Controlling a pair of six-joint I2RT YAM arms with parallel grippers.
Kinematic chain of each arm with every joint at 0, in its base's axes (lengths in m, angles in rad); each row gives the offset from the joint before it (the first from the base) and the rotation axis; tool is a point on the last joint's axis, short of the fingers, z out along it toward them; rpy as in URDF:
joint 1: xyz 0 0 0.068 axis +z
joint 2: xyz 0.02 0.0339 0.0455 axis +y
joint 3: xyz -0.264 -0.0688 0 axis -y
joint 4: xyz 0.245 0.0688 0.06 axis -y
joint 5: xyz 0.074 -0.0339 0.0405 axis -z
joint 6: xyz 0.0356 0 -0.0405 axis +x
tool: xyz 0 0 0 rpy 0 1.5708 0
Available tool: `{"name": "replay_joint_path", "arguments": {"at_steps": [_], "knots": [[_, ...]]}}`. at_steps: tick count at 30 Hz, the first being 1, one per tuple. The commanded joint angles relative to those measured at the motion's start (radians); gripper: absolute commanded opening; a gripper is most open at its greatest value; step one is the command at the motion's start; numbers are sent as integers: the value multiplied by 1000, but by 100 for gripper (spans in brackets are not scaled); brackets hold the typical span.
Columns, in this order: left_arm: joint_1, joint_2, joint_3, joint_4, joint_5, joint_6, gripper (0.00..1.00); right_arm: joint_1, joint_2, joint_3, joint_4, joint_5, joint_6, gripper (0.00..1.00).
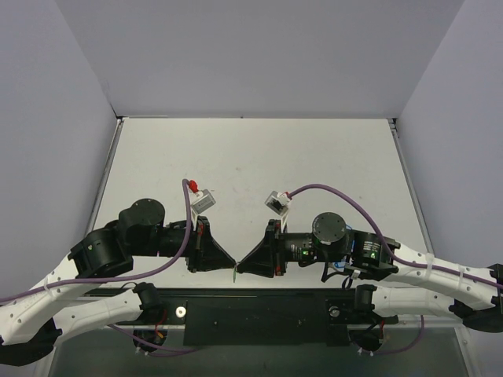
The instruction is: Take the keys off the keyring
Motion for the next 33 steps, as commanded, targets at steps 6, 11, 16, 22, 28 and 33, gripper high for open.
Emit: {"name": "replay_joint_path", "arguments": {"at_steps": [6, 11, 16, 22, 28, 33], "knots": [[-4, 2, 20, 14, -34, -7, 0, 1, -48, -9, 55, 18, -1, 25], [-4, 1, 20, 11, -36, -7, 0, 3, -69, -17, 48, 33, -3, 34], [-4, 2, 16, 17, -39, -10, 0, 1, -62, -16, 49, 24, -3, 29], [-4, 7, 19, 19, -45, -7, 0, 3, -52, -19, 63, 21, 5, 24], [-4, 7, 17, 19, -48, -7, 0, 3, -33, -16, 68, 16, 5, 19], [-4, 8, 17, 20, -51, -7, 0, 3, -17, -16, 78, 13, 13, 15]]}}
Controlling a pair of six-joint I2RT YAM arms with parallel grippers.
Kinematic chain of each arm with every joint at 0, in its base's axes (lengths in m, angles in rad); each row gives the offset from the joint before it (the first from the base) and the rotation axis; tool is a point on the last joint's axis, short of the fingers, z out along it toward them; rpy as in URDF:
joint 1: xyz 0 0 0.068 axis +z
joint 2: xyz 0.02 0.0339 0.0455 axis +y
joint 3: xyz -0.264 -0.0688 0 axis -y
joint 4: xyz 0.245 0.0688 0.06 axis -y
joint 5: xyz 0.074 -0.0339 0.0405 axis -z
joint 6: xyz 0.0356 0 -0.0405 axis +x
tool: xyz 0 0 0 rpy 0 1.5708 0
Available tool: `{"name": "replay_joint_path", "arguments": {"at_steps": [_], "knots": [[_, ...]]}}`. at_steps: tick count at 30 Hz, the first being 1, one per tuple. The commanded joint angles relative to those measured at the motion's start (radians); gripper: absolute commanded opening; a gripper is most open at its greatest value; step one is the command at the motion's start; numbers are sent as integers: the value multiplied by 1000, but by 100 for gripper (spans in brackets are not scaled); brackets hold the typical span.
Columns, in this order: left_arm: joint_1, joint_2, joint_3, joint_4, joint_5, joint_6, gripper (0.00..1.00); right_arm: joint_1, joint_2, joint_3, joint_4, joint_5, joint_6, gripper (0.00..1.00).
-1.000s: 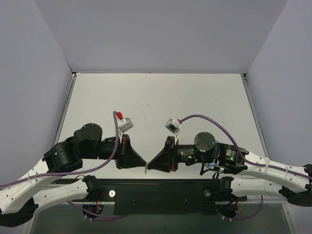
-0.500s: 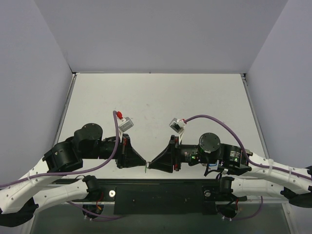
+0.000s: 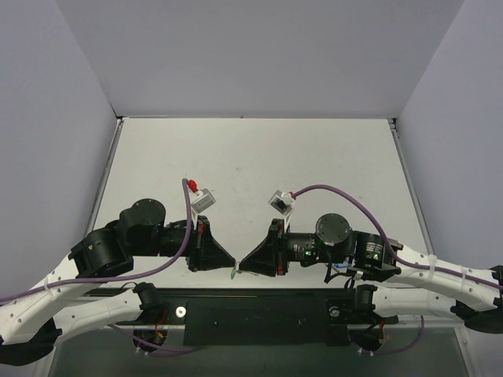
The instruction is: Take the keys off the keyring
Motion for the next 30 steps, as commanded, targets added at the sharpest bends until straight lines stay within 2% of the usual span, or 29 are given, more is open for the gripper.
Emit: {"name": "replay_joint_path", "arguments": {"at_steps": [1, 6, 18, 25, 30], "knots": [[-4, 7, 15, 24, -29, 1, 0, 1, 17, 2, 79, -14, 12, 14], [-4, 8, 20, 18, -38, 2, 0, 3, 31, 11, 79, -24, 11, 0], [-4, 23, 67, -71, -148, 7, 0, 3, 40, 11, 67, -30, 6, 0], [-4, 11, 78, -84, -164, 7, 19, 3, 51, 10, 67, -30, 3, 0], [-2, -6, 80, -74, -164, 2, 28, 3, 54, 10, 64, -33, 0, 0]]}}
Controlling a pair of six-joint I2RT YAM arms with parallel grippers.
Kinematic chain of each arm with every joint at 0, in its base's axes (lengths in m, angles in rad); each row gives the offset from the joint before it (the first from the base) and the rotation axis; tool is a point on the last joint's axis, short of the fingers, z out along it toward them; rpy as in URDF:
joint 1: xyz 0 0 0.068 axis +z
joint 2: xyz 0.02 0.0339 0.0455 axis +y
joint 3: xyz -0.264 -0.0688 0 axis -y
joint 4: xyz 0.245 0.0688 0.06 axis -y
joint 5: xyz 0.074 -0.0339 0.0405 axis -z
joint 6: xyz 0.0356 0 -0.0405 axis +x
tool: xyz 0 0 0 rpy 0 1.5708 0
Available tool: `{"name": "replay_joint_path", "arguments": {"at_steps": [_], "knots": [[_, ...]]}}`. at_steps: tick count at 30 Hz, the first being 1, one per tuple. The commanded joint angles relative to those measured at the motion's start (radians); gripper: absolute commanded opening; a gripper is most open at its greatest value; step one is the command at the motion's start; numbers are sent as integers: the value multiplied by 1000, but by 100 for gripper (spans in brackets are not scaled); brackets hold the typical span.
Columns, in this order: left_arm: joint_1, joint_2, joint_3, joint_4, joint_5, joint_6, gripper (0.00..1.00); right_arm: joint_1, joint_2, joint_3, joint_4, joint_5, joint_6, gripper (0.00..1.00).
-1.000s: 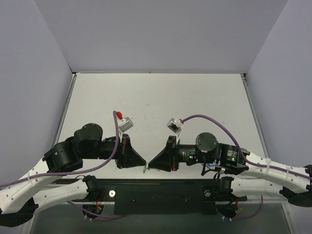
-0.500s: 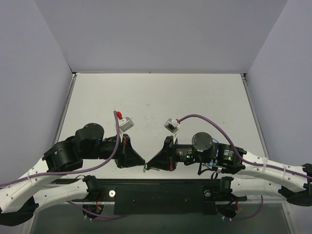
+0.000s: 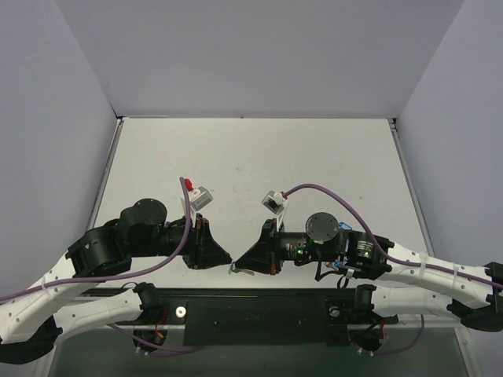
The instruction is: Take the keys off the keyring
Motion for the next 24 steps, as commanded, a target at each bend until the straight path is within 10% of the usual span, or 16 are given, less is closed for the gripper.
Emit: {"name": "replay_joint_path", "arguments": {"at_steps": [1, 24], "knots": [[4, -19, 40, 24, -51, 4, 31, 9, -3, 13, 54, -42, -4, 0], [5, -161, -86, 290, 162, -85, 42, 11, -52, -18, 187, -118, 27, 0]]}}
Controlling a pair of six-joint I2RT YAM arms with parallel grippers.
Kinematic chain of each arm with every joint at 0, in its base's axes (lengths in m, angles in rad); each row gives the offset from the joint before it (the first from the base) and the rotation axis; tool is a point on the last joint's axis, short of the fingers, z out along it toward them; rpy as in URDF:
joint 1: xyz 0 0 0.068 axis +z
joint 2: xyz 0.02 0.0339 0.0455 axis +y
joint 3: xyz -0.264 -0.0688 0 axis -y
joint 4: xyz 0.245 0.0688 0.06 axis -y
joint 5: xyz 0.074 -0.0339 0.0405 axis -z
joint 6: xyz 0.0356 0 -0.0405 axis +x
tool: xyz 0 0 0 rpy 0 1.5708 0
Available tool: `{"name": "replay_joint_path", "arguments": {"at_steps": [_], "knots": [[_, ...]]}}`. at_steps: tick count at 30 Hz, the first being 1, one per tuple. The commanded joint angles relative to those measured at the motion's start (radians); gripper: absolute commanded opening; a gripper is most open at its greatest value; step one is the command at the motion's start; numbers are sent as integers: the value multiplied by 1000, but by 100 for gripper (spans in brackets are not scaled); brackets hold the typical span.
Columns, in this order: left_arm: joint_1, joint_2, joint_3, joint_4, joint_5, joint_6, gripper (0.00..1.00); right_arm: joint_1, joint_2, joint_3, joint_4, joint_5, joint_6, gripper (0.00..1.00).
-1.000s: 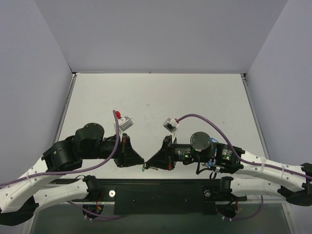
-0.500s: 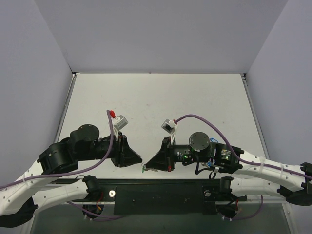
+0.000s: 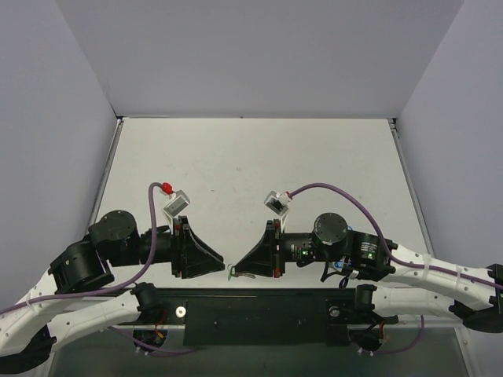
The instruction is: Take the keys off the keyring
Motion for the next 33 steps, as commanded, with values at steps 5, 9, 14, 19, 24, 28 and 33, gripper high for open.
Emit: {"name": "replay_joint_path", "arguments": {"at_steps": [5, 9, 14, 19, 24, 28, 33], "knots": [[1, 5, -35, 199, 170, -45, 43, 21, -21, 16, 134, -65, 7, 0], [1, 13, -36, 220, 188, -48, 43, 31, -11, 36, 120, -65, -8, 0], [1, 22, -45, 230, 206, -46, 39, 33, -10, 42, 119, -68, -15, 0], [1, 25, -67, 225, 217, -42, 37, 33, -16, 53, 106, -70, -28, 0], [1, 33, -78, 221, 220, -43, 36, 33, -18, 68, 89, -70, -41, 0], [1, 53, -79, 225, 228, -39, 26, 33, -10, 76, 82, -70, -47, 0], [1, 55, -79, 242, 226, -42, 0, 33, -5, 79, 76, -70, -50, 0]]}}
